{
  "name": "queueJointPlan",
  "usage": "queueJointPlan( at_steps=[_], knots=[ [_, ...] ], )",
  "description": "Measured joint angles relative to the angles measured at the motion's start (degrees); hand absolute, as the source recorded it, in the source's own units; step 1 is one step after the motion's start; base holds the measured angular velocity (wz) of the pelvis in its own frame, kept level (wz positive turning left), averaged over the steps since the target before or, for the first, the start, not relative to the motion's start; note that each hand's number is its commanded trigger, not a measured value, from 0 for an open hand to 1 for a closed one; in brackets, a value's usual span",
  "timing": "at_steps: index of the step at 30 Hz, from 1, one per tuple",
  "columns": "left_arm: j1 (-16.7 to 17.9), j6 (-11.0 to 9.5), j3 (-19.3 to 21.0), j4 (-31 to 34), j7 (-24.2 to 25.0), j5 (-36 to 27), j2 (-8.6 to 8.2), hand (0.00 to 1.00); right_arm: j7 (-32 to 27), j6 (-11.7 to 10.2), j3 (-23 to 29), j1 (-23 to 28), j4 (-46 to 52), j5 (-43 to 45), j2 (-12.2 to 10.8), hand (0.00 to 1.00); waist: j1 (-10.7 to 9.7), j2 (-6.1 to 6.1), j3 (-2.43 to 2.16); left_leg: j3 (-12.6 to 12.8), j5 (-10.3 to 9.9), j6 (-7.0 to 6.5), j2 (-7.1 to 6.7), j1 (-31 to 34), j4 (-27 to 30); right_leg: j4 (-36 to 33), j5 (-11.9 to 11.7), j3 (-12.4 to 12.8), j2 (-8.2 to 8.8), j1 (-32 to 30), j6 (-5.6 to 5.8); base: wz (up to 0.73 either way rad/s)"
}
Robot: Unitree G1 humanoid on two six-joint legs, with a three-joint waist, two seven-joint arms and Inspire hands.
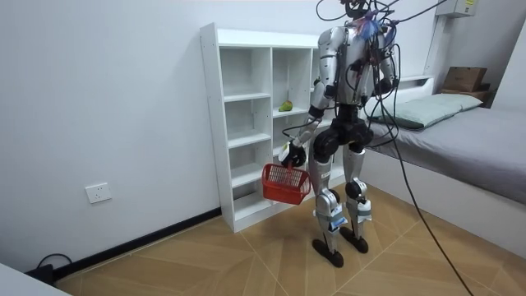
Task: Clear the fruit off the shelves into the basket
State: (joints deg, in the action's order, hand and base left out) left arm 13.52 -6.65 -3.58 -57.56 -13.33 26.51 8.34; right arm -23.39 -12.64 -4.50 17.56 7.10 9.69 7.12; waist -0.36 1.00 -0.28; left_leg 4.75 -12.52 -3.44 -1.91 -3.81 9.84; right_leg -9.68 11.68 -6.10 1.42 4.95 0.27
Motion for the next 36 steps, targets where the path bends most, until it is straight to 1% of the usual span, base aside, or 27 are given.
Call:
queueJointPlan(
  at_steps=[3, 4, 6, 10, 13, 16, 20, 25, 27, 28, 30, 31, 34, 36],
  knots=[
    [0.63, 0.14, -0.92, 0.00, -0.01, -0.02, 0.20, 1.00, -1.14, -0.74, -0.71, 0.01, 2.48, 0.01, 0.04, 0.00, 0.34, -0.03, 0.02, 0.02, 0.00, 0.00, 0.01, 0.02, 0.10, -0.03, -0.02, -0.02, 0.00, 0.06, 0.00, 0.00],
    [0.77, 0.16, -1.20, -0.01, -0.01, -0.01, 0.24, 1.00, -1.63, -1.38, -0.94, 0.00, 2.99, 0.05, 0.06, 0.00, 0.50, -0.10, 0.07, 0.01, 0.00, 0.00, 0.03, 0.09, 0.15, -0.04, -0.03, -0.05, -0.02, 0.06, 0.00, 0.00],
    [0.79, 0.29, -1.21, -0.12, -0.01, 0.01, 0.24, 1.00, -2.13, -1.88, -1.05, -0.05, 3.04, 0.16, 0.06, 0.00, 0.75, -0.23, 0.18, -0.02, -0.01, 0.01, 0.07, 0.19, 0.24, -0.09, -0.04, -0.17, -0.04, 0.13, -0.02, 0.00],
    [0.60, 0.57, -1.15, -0.12, 0.17, 0.72, 0.24, 1.00, -2.44, -1.88, -1.10, -0.13, 3.63, 0.06, 0.83, 0.00, 1.49, -0.55, 0.32, -0.20, -0.02, 0.03, 0.16, 0.27, -0.10, -0.12, -0.12, 0.01, -0.18, -0.08, -0.09, -0.01],
    [0.11, 1.01, -1.16, -0.12, 0.25, 0.69, 0.21, 1.00, -2.83, -1.88, -1.11, -0.44, 4.71, -0.13, 1.72, 0.00, 1.94, -0.65, 0.28, -0.12, -0.01, 0.03, 0.15, 0.25, -0.18, -0.12, -0.12, 0.01, -0.22, -0.11, -0.10, 0.00],
    [-0.63, 2.11, -1.22, -0.10, 0.50, 0.63, 0.21, 1.00, -2.74, -1.77, -1.15, -3.11, 5.06, -1.32, 1.90, 0.00, 2.21, -0.71, 0.33, -0.14, 0.03, 0.09, 0.13, 0.27, -0.24, -0.09, -0.12, -0.06, -0.28, -0.11, -0.09, 0.00],
    [-0.92, 2.89, -1.12, 0.11, 1.17, 0.64, 0.20, 1.00, -2.64, -1.76, -1.14, -5.07, 5.07, -1.41, 2.03, 0.00, 2.27, -0.38, 0.25, -0.28, 0.05, 0.14, 0.07, 0.34, -0.27, -0.02, -0.12, -0.20, -0.36, -0.06, -0.09, 0.03],
    [-1.10, 3.37, -1.13, 0.24, 1.90, 0.61, 0.26, 1.00, -2.56, -1.75, -1.13, -5.30, 4.93, -1.93, 2.31, 0.00, 2.22, 0.22, 0.08, -1.00, 0.07, 0.16, 0.11, 0.42, -0.16, 0.04, -0.12, -0.55, -0.32, 0.02, -0.09, 0.07],
    [-1.67, 3.59, -1.13, 0.24, 2.91, 0.46, 0.62, 1.00, -2.59, -1.65, -0.98, -5.46, 4.70, -2.52, 2.85, 0.00, 2.12, 0.52, 0.10, -1.69, 0.07, 0.16, 0.14, 0.39, -0.01, 0.08, -0.12, -1.80, -0.17, 0.17, -0.09, 0.12],
    [-1.72, 3.62, -1.13, 0.24, 2.95, 0.43, 0.68, 1.00, -2.59, -1.65, -0.98, -5.49, 4.57, -2.59, 2.99, 0.00, 2.10, 0.59, 0.12, -1.63, 0.07, 0.16, 0.14, 0.32, -0.01, 0.07, -0.12, -1.95, -0.15, 0.26, -0.09, 0.08],
    [-1.70, 3.89, -1.17, 0.50, 3.16, 0.54, 0.73, 1.00, -2.58, -1.55, -0.96, -6.25, 2.61, -2.78, 4.38, 0.00, 2.03, 0.79, 0.20, -1.62, 0.07, 0.16, 0.08, 0.13, -0.03, 0.12, -0.12, -2.03, -0.04, 0.64, -0.09, 0.00],
    [-1.65, 4.10, -1.15, 0.98, 3.22, 0.65, 0.74, 1.00, -2.55, -1.06, -0.85, -6.39, 2.14, -2.94, 4.68, 0.00, 2.10, 0.89, 0.26, -1.68, 0.07, 0.15, 0.05, 0.24, -0.03, 0.12, -0.12, -2.17, 0.01, 0.63, -0.09, 0.00],
    [-0.73, 4.25, -1.08, 2.81, 3.39, 0.66, 1.21, 1.00, -1.42, -0.40, -0.59, -6.42, 1.89, -3.74, 4.77, 0.00, 2.06, 1.11, 0.40, -1.83, 0.07, 0.15, 0.07, 0.33, 0.00, 0.12, -0.12, -2.71, 0.04, 0.58, -0.09, 0.00],
    [-0.64, 4.25, -0.98, 3.24, 3.62, 0.65, 1.48, 1.00, -1.39, -0.26, 0.16, -6.93, 1.16, -4.97, 5.22, 0.00, 1.99, 1.25, 0.49, -1.88, 0.07, 0.15, 0.05, 0.38, 0.04, 0.11, -0.12, -3.13, 0.09, 0.60, -0.09, 0.00]
  ],
)
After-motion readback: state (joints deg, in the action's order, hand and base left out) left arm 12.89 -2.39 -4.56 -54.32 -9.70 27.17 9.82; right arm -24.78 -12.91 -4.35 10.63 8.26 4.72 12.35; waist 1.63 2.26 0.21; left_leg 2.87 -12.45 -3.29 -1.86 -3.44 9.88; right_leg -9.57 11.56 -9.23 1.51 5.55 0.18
